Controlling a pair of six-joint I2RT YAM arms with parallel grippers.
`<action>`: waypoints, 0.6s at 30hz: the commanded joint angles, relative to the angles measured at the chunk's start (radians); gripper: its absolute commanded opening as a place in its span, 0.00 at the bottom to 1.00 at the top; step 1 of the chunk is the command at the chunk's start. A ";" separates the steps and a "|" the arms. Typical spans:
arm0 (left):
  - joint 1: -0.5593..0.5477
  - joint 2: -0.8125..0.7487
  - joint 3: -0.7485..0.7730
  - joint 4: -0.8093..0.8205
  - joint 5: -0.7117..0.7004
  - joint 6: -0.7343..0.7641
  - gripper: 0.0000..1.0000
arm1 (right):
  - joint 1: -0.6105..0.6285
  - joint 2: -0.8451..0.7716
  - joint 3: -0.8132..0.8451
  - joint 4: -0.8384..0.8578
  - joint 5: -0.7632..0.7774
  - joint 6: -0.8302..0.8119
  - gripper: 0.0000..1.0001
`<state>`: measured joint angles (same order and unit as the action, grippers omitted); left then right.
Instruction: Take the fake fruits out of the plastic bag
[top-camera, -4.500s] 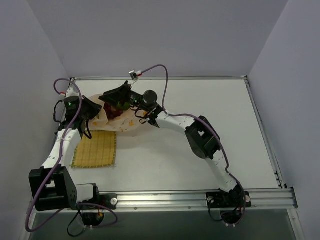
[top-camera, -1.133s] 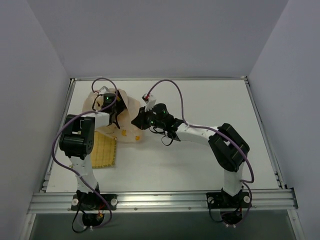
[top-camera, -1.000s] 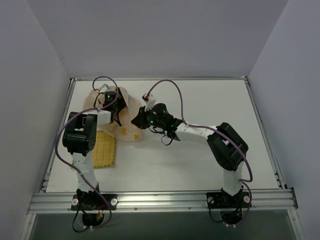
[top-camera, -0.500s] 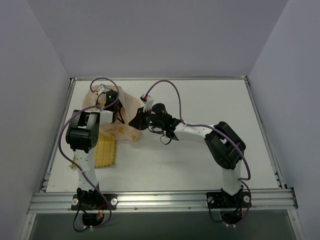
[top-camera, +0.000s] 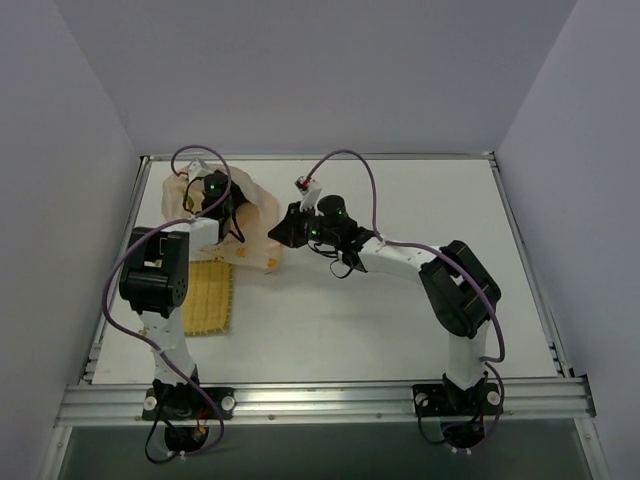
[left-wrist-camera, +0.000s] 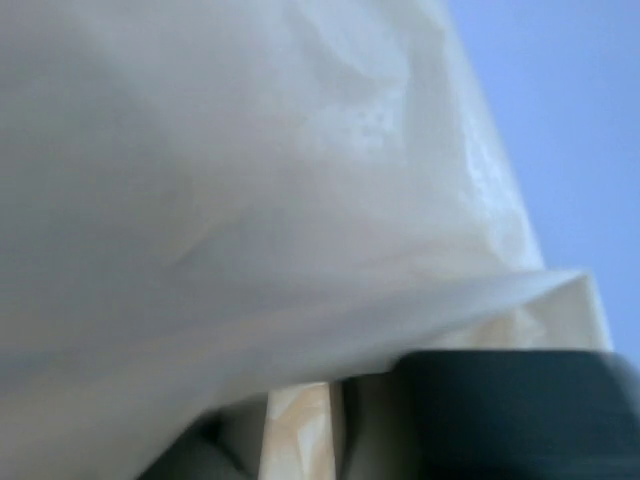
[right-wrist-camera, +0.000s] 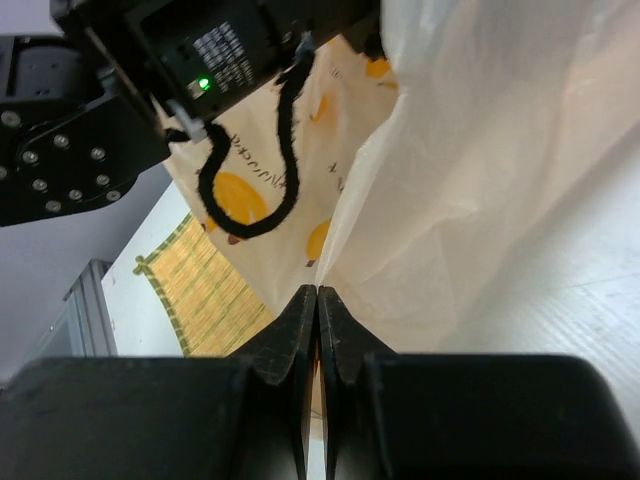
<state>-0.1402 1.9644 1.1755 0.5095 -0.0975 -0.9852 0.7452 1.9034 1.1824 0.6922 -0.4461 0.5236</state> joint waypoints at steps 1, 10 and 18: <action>0.021 -0.042 0.052 -0.057 0.001 0.045 0.29 | -0.023 -0.087 0.002 0.040 -0.020 0.000 0.00; 0.013 0.079 0.210 -0.120 -0.082 0.078 0.65 | -0.023 -0.064 0.037 0.032 -0.035 0.000 0.00; 0.010 0.183 0.340 -0.156 -0.152 0.103 0.69 | -0.018 0.025 0.043 0.081 -0.086 0.042 0.00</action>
<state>-0.1371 2.1170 1.4143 0.3847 -0.1722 -0.9005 0.7147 1.8919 1.1976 0.7235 -0.4564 0.5339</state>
